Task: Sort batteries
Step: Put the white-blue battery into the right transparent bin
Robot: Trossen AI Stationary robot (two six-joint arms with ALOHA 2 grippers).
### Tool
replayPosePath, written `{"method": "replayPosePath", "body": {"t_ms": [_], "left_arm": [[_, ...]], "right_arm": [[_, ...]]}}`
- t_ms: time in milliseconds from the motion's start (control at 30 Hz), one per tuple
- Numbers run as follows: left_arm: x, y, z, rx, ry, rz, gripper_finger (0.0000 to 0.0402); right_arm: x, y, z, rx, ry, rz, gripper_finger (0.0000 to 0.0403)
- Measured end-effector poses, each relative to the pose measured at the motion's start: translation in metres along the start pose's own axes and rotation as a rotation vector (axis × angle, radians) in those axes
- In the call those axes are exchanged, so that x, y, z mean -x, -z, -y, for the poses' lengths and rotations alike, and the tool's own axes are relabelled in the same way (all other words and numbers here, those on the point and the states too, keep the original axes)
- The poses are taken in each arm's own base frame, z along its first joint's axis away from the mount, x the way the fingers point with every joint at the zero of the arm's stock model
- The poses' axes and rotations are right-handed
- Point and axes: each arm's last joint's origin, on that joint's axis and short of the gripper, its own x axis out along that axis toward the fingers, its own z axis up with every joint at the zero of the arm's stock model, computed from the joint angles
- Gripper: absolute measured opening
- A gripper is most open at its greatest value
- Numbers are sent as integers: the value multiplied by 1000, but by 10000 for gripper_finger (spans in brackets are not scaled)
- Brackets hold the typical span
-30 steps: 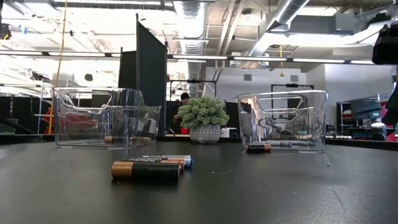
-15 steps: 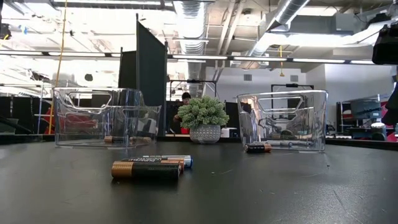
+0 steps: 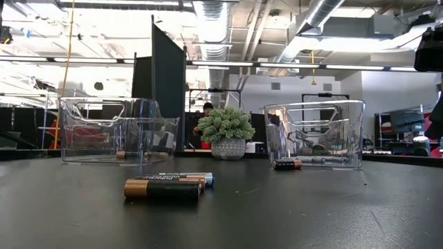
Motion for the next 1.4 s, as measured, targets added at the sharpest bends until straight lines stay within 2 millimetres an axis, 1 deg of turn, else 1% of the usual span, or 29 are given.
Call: {"method": "replayPosePath", "body": {"t_ms": [233,500,833,1067,1300,1400], "left_arm": [[-1,0,-2,-7,-37,-15,91],[-12,0,-1,13,-10,-47,91],[-13,-3,0,21,-15,-42,91],[-29,-2,-3,32,24,-68,91],[-31,-5,-1,11,22,-76,91],[-32,-6,1,3,19,-78,83]], "right_arm": [[0,0,0,0,0,0,201],[0,0,0,0,0,0,201],[0,0,0,2,1,0,201],[0,0,0,3,1,0,201],[0,0,0,3,1,0,201],[0,0,0,3,1,0,201]]}}
